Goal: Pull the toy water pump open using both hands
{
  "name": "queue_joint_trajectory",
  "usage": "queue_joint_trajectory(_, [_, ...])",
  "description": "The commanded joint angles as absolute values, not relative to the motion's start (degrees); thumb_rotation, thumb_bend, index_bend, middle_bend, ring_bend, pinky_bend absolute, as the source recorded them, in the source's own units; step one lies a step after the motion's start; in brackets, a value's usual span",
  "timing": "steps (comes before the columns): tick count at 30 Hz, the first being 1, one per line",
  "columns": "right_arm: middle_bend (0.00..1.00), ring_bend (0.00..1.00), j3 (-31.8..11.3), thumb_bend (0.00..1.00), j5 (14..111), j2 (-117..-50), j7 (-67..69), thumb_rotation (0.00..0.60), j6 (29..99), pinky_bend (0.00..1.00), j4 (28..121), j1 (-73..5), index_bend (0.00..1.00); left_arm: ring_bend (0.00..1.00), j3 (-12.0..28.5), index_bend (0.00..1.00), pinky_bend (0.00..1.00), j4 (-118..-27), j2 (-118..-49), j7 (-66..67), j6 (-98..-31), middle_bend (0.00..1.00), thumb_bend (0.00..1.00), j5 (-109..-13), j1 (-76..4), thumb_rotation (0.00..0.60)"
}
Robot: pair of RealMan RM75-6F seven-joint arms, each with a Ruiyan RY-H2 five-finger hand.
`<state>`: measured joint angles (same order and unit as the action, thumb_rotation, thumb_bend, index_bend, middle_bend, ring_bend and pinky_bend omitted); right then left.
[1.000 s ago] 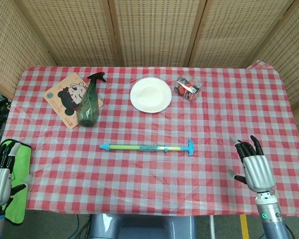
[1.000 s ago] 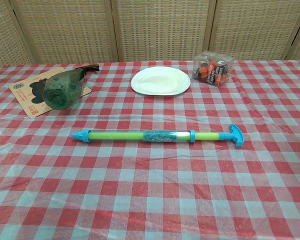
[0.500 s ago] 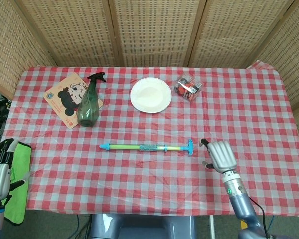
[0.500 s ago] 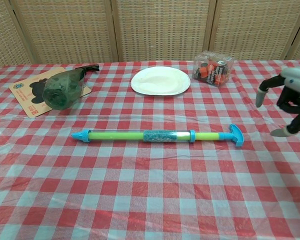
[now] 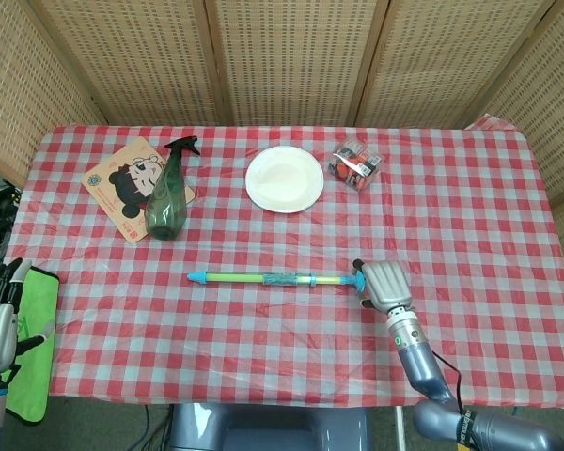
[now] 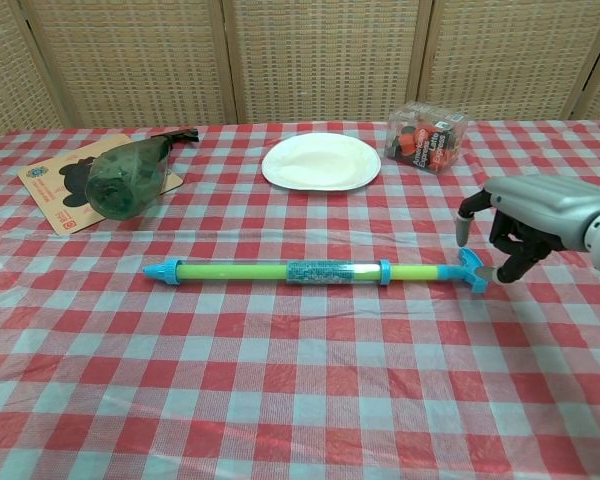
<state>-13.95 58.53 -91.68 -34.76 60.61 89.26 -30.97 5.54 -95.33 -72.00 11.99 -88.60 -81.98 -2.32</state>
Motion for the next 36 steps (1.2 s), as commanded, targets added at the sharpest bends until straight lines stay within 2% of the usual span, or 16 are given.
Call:
queue_joint_trajectory(1, [1.00,1.00,-13.93,0.50,58.14,-92.22,-34.64,0.600,60.45,0.75,88.67,-31.50,0.43,0.00,5.58,0.00,0.00,-95.32,-72.02,12.14,-88.37,0.00,0.21,-81.76,-2.45,0.600])
queue_joint_trajectory(19, [1.00,1.00,-13.31,0.50,53.54,-97.46,-33.73,0.600,58.06,0.74,81.11,-36.04,0.43,0.00,5.83,0.00,0.00,-94.80,-72.39,12.90,-87.29,0.00,0.21,-79.93,-3.21,0.600])
queue_joint_trajectory(36, [1.00,1.00,-12.73,0.51,51.68,-99.82,-31.60,0.600,56.23,0.74,76.00,-38.01,0.55,0.00,5.94,0.00,0.00,-94.49,-72.50,13.14,-86.27,0.00,0.21,-78.65,-3.83,0.600])
